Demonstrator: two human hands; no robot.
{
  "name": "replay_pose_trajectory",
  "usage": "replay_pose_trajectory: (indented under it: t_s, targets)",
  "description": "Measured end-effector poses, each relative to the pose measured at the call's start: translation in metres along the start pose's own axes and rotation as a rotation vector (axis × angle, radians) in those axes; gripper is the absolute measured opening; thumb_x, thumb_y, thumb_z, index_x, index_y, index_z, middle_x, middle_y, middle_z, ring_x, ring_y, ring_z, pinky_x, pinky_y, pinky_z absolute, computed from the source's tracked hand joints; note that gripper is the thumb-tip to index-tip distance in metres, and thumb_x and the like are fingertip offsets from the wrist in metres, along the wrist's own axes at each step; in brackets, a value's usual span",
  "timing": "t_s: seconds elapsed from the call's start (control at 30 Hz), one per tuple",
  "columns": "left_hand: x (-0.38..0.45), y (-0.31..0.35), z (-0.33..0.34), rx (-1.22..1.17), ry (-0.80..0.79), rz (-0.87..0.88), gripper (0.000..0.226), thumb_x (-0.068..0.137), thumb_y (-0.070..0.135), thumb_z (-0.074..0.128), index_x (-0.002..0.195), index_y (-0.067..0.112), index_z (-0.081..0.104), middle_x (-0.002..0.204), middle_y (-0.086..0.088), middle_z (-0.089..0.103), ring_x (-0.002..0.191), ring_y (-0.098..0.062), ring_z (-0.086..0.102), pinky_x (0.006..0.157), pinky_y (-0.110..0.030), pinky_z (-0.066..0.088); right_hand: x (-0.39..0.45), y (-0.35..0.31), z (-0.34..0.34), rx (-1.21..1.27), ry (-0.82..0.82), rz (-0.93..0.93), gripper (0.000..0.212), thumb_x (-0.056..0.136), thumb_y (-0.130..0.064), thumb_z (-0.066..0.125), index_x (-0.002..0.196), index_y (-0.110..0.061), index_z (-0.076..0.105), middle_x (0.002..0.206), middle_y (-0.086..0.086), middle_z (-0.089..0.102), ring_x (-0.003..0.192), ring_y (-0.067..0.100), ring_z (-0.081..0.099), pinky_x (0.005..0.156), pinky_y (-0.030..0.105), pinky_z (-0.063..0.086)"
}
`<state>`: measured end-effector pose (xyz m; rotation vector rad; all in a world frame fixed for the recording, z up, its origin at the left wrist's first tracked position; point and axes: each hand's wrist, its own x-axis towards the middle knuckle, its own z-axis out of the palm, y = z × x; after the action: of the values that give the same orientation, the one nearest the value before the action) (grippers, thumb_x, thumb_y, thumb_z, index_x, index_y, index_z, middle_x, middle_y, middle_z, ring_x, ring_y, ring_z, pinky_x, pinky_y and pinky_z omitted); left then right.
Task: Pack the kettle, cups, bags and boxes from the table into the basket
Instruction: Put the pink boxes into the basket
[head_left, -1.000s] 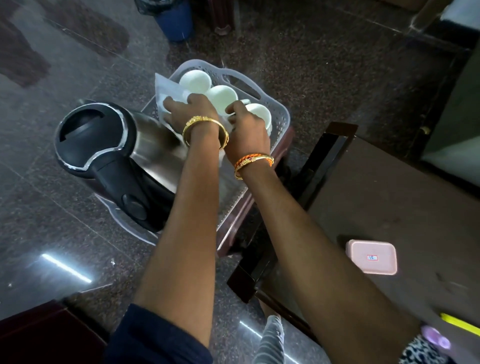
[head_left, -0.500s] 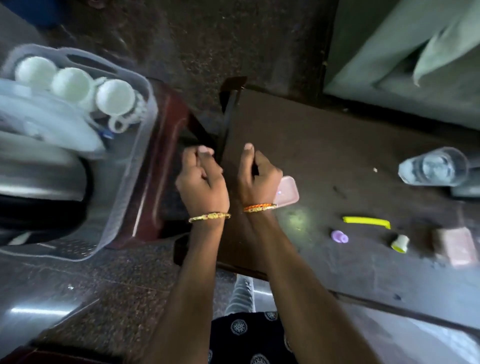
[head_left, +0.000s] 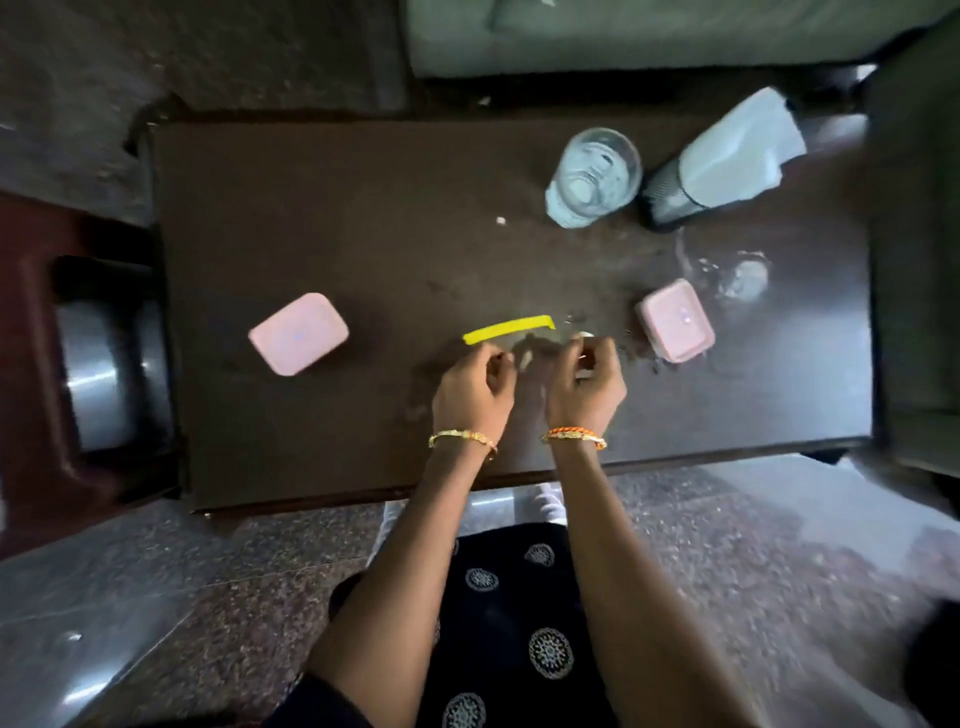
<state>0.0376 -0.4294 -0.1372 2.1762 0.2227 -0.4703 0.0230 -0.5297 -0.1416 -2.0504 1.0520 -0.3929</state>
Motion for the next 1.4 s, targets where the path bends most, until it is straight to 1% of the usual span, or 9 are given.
replay_pose_trajectory:
  t_s: [0.13,0.3,0.43,0.57,0.8,0.9,1.0,1.17,1.4]
  targets:
    - [0.003,0.05,0.076,-0.096,-0.282,-0.127,0.017,0.085,0.032,0.062,0.088,0.015,0.064,0.088,-0.009,0.074,0.086,-0.025,0.068,0.078,-0.035,0.054,0.068,0.043,-0.053,-0.082,0.19,0.112,0.015,0.083,-0.007,0.056,0.094,0.003,0.059,0.094,0.026,0.058,0.087,0.037,0.056,0.075,0.027,0.037]
    - [0.018,0.099,0.145,-0.183,-0.287,-0.219,0.034,0.083,0.032,0.066,0.11,0.014,0.06,0.104,-0.01,0.071,0.097,-0.025,0.066,0.083,-0.03,0.049,0.133,0.077,-0.074,-0.291,-0.078,0.153,0.037,0.086,-0.01,0.051,0.122,-0.002,0.052,0.127,0.022,0.048,0.114,0.039,0.044,0.095,0.039,0.034]
    - [0.028,0.11,0.171,-0.159,-0.21,-0.3,0.033,0.08,0.025,0.07,0.104,0.007,0.059,0.103,-0.012,0.071,0.094,-0.028,0.066,0.077,-0.031,0.048,0.159,0.082,-0.076,-0.247,-0.334,0.208,0.029,0.089,-0.008,0.044,0.115,-0.005,0.057,0.117,0.018,0.06,0.108,0.034,0.054,0.089,0.034,0.041]
    - [0.033,0.107,0.175,-0.161,-0.178,-0.376,0.02,0.082,0.017,0.067,0.097,0.005,0.059,0.101,-0.015,0.07,0.092,-0.031,0.066,0.079,-0.031,0.053,0.161,0.079,-0.08,-0.182,-0.333,0.273,0.018,0.089,-0.013,0.049,0.102,-0.009,0.061,0.102,0.009,0.066,0.09,0.023,0.059,0.079,0.026,0.042]
    - [0.036,0.084,0.095,-0.291,-0.165,-0.258,0.01,0.086,0.016,0.063,0.092,0.008,0.065,0.09,-0.012,0.071,0.084,-0.029,0.069,0.08,-0.04,0.058,0.137,0.051,-0.069,0.299,-0.507,0.467,0.022,0.089,-0.006,0.058,0.074,-0.016,0.045,0.076,0.003,0.058,0.07,0.016,0.059,0.05,0.023,0.055]
    - [0.038,0.056,0.031,-0.111,0.189,-0.04,0.011,0.085,0.011,0.06,0.093,0.007,0.065,0.092,-0.01,0.07,0.083,-0.024,0.066,0.076,-0.031,0.054,0.12,0.036,-0.057,0.345,-0.621,0.425,0.025,0.089,-0.003,0.057,0.072,-0.015,0.044,0.073,0.003,0.055,0.066,0.011,0.056,0.045,0.017,0.051]
    - [0.049,-0.001,-0.045,0.246,0.487,-0.039,0.03,0.082,0.012,0.055,0.11,0.003,0.058,0.112,-0.021,0.06,0.106,-0.036,0.056,0.096,-0.038,0.04,0.088,0.009,-0.025,0.364,-0.748,0.406,0.023,0.089,-0.005,0.057,0.074,-0.015,0.045,0.078,0.001,0.056,0.075,0.011,0.057,0.052,0.022,0.057]
    - [0.059,-0.075,-0.112,0.488,0.398,-0.371,0.052,0.089,0.019,0.049,0.138,0.009,0.035,0.146,-0.02,0.035,0.14,-0.036,0.025,0.111,-0.049,0.029,0.028,-0.027,0.026,0.355,-0.854,0.385,0.022,0.09,-0.005,0.057,0.074,-0.014,0.045,0.071,0.003,0.055,0.068,0.013,0.055,0.053,0.026,0.055]
    - [0.06,-0.106,-0.136,0.278,0.355,-0.374,0.039,0.086,0.0,0.041,0.123,0.005,0.054,0.129,-0.026,0.044,0.119,-0.041,0.043,0.101,-0.037,0.031,-0.038,-0.056,0.072,0.351,-0.869,0.502,0.025,0.089,-0.001,0.057,0.072,-0.014,0.044,0.076,0.001,0.057,0.072,0.01,0.057,0.068,0.036,0.056]
